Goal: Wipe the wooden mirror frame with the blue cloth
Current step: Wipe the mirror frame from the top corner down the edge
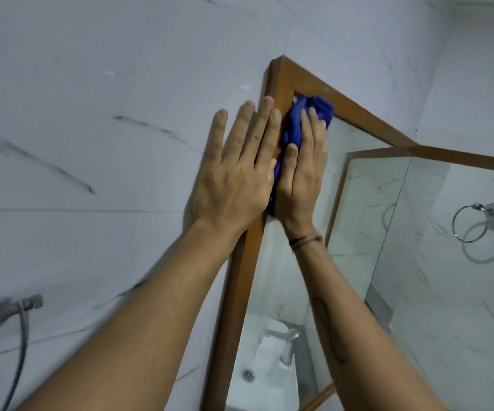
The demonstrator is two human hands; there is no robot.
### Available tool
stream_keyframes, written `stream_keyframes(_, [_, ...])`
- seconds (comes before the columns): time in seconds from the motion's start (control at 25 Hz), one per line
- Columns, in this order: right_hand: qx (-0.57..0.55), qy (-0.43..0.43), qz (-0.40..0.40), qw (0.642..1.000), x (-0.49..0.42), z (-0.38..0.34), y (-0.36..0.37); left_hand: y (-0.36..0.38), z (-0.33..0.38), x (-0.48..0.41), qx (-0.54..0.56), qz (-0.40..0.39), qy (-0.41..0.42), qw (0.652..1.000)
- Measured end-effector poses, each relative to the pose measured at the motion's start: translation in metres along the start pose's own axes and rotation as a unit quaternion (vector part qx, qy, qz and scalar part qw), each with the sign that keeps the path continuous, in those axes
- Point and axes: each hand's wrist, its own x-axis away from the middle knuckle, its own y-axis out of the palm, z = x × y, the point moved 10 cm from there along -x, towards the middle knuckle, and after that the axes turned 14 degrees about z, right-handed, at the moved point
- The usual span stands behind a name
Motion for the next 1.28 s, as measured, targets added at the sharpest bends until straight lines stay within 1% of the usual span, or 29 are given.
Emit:
stream_keyframes(0.04, [-0.01, 0.007, -0.018, 1.0, 0.043, 0.007, -0.009, 0.0, 0.002, 0.001, 0.004, 0.005, -0.001, 1.0])
stream_keyframes(0.08, [-0.004, 0.031, -0.046, 0.998, 0.105, 0.013, -0.026, -0.001, 0.003, 0.002, 0.003, 0.012, 0.0, 1.0])
stream_keyframes(0.16, [0.055, 0.06, -0.124, 0.989, 0.246, 0.024, -0.073, 0.0, 0.002, 0.002, 0.004, 0.016, -0.004, 1.0])
stream_keyframes(0.2, [0.077, 0.05, -0.153, 0.984, 0.306, 0.028, -0.097, 0.002, 0.002, 0.003, -0.002, 0.019, -0.004, 1.0])
stream_keyframes(0.24, [0.092, 0.033, -0.188, 0.977, 0.345, 0.029, -0.111, 0.002, 0.003, 0.005, -0.01, 0.021, -0.002, 1.0])
stream_keyframes(0.28, [0.087, 0.024, -0.215, 0.972, 0.362, 0.032, -0.111, 0.002, 0.003, 0.006, -0.015, 0.023, -0.001, 1.0])
stream_keyframes(0.32, [0.073, 0.011, -0.219, 0.973, 0.358, 0.033, -0.105, 0.003, 0.003, 0.006, -0.017, 0.026, -0.001, 1.0])
stream_keyframes(0.36, [0.066, -0.004, -0.209, 0.976, 0.332, 0.032, -0.095, 0.002, 0.003, 0.006, -0.017, 0.026, -0.003, 1.0])
stream_keyframes(0.52, [0.026, -0.035, -0.097, 0.994, 0.163, 0.02, -0.046, -0.001, 0.006, 0.024, 0.001, 0.029, -0.018, 0.999])
stream_keyframes(0.6, [0.021, -0.024, -0.064, 0.997, 0.132, 0.021, -0.034, -0.002, 0.013, 0.052, 0.004, 0.03, -0.027, 0.999])
stream_keyframes(0.68, [0.02, -0.002, -0.071, 0.997, 0.167, 0.027, -0.045, -0.004, 0.019, 0.08, 0.001, 0.028, -0.025, 0.999])
stream_keyframes(0.8, [0.044, 0.034, -0.151, 0.987, 0.271, 0.028, -0.084, -0.006, 0.025, 0.12, 0.006, 0.022, -0.03, 0.999])
stream_keyframes(0.84, [0.047, 0.042, -0.166, 0.984, 0.292, 0.026, -0.094, -0.005, 0.029, 0.135, -0.002, 0.019, -0.03, 0.999])
stream_keyframes(0.92, [0.028, 0.026, -0.158, 0.987, 0.28, 0.022, -0.088, -0.005, 0.037, 0.161, -0.006, 0.015, -0.04, 0.999])
stream_keyframes(1.04, [0.011, -0.024, -0.099, 0.995, 0.194, 0.022, -0.054, -0.001, 0.041, 0.176, 0.001, 0.035, -0.056, 0.998])
stream_keyframes(1.12, [0.014, -0.022, -0.05, 0.998, 0.172, 0.032, -0.046, 0.001, 0.042, 0.183, -0.001, 0.044, -0.061, 0.997])
stream_keyframes(1.16, [0.015, -0.013, -0.043, 0.999, 0.183, 0.034, -0.05, 0.002, 0.043, 0.188, -0.002, 0.048, -0.063, 0.997])
stream_keyframes(1.2, [0.016, 0.003, -0.057, 0.998, 0.212, 0.038, -0.058, 0.002, 0.045, 0.194, -0.006, 0.05, -0.06, 0.997])
stream_keyframes(1.28, [0.019, 0.03, -0.123, 0.992, 0.29, 0.032, -0.083, 0.0, 0.048, 0.202, -0.013, 0.049, -0.054, 0.997])
